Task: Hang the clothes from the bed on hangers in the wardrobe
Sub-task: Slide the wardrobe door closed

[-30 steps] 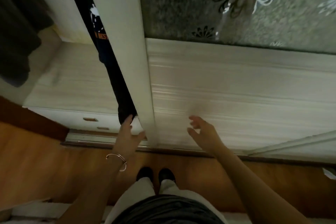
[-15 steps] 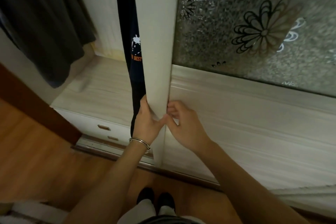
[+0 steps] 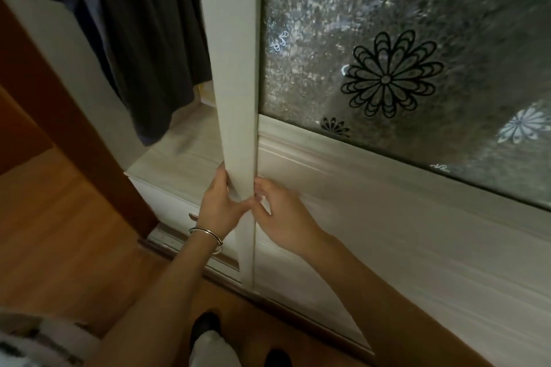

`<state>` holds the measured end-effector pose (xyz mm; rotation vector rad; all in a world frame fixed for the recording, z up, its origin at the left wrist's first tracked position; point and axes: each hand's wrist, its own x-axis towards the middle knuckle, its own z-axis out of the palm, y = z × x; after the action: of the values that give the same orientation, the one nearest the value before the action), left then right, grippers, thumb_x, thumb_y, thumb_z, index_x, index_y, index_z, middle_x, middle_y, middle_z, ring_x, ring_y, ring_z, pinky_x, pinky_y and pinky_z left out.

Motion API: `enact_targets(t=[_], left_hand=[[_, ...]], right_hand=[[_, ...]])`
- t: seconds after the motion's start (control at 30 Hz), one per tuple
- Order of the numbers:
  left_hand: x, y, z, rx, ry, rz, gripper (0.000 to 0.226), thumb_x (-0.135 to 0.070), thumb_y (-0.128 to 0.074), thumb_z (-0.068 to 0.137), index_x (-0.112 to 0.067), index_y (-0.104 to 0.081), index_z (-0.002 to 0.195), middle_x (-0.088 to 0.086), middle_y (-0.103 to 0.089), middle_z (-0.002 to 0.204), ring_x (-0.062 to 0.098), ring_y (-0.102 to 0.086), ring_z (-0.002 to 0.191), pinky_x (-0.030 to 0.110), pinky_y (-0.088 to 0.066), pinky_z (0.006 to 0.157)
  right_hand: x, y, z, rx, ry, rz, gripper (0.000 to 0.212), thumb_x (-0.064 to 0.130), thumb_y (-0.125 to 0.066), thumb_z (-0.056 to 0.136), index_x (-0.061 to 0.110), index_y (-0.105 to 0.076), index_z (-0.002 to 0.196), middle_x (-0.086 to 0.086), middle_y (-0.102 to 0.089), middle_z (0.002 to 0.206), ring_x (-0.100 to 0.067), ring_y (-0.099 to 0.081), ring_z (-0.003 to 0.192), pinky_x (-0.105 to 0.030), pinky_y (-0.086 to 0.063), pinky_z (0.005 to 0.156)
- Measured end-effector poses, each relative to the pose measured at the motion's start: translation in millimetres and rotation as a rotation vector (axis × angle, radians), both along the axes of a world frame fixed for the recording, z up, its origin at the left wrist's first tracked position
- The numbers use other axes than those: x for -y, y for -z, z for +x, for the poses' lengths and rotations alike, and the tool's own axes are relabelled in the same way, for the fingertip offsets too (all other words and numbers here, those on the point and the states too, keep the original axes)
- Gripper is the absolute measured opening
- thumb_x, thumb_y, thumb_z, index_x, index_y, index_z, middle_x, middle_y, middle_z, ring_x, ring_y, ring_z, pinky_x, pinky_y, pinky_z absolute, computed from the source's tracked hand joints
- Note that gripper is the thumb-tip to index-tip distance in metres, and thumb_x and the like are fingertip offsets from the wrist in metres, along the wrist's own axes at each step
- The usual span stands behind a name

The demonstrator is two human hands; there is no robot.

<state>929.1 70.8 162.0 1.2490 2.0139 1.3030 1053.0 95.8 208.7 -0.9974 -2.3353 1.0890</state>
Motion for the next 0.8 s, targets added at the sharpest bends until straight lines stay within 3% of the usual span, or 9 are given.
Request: enact_targets(t=[0.1,0.2,0.27,0.33,0.5,0.6,0.73,0.8], left_hand=[[0,1,-37,-0.005,-0.046,-0.016,0.078,-0.021,-0.076,0.069,-0.016,-0.033,0.134,-0.008,-0.048,0.111,0.01,-0.047,0.1,0.027,-0.046,0.079],[-1,0,-76,-0.001,-0.069,-0.054,0.072,-0.024,-0.073,0.071,-0.015,-0.034,0.131,0.002,-0.055,0.12,0.011,-0.048,0.101,0.025,-0.043,0.082],[-2,0,-104,0.0,-0.081,-0.082,0.07,-0.027,-0.074,0.07,-0.015,-0.037,0.128,0.006,-0.056,0.122,0.015,-0.051,0.103,0.029,-0.046,0.085],[-2,1,-133,0.015,-0.084,-0.096,0.073,-0.028,-0.077,0.067,-0.017,-0.038,0.127,0.005,-0.055,0.124,0.016,-0.052,0.107,0.032,-0.047,0.091],[-2,-2,-201,0.035,-0.118,-0.124,0.075,-0.027,-0.077,0.068,-0.016,-0.038,0.13,0.005,-0.052,0.131,0.022,-0.05,0.118,0.036,-0.043,0.099],[-2,-6,-237,0.023,-0.17,-0.143,0.074,-0.025,-0.075,0.071,-0.013,-0.036,0.133,0.008,-0.051,0.133,0.025,-0.049,0.122,0.036,-0.041,0.101],[1,-11,-277,-0.027,-0.283,-0.093,0.07,-0.023,-0.068,0.079,-0.012,-0.031,0.138,0.009,-0.046,0.139,0.024,-0.046,0.126,0.035,-0.038,0.104],[2,-17,-295,-0.044,-0.349,-0.046,0.068,-0.024,-0.066,0.081,-0.013,-0.031,0.138,0.007,-0.044,0.14,0.022,-0.044,0.127,0.03,-0.036,0.104]], right_hand=[[0,-8,-33,0.122,-0.003,0.199,0.037,0.017,-0.046,0.093,0.012,-0.052,0.129,-0.008,-0.062,0.12,-0.021,-0.058,0.112,-0.033,-0.048,0.098],[4,-23,-72,-0.043,0.096,0.779,0.032,0.015,-0.046,0.088,0.008,-0.066,0.112,-0.008,-0.07,0.105,-0.021,-0.066,0.098,-0.031,-0.054,0.087],[-3,-32,-103,-0.141,0.167,1.111,0.033,0.011,-0.045,0.087,0.007,-0.067,0.111,-0.009,-0.07,0.111,-0.022,-0.06,0.109,-0.034,-0.043,0.099],[-14,-43,-134,-0.058,0.256,1.287,0.037,0.012,-0.049,0.087,0.006,-0.058,0.122,-0.008,-0.064,0.124,-0.022,-0.046,0.124,-0.039,-0.027,0.111],[-33,-48,-201,0.257,0.33,1.44,0.053,0.019,-0.05,0.085,0.009,-0.041,0.136,-0.004,-0.047,0.143,-0.021,-0.029,0.135,-0.042,-0.006,0.114],[-36,-48,-248,0.293,0.32,1.458,0.049,0.017,-0.041,0.089,0.012,-0.04,0.137,0.0,-0.045,0.145,-0.021,-0.027,0.135,-0.044,-0.003,0.114],[-34,-51,-300,0.301,0.289,1.432,0.052,0.008,-0.015,0.094,0.012,-0.044,0.136,0.001,-0.046,0.144,-0.024,-0.025,0.135,-0.044,-0.001,0.114],[-34,-53,-321,0.297,0.235,1.423,0.052,0.003,-0.018,0.092,0.009,-0.045,0.135,-0.001,-0.047,0.143,-0.026,-0.024,0.135,-0.044,0.002,0.114]])
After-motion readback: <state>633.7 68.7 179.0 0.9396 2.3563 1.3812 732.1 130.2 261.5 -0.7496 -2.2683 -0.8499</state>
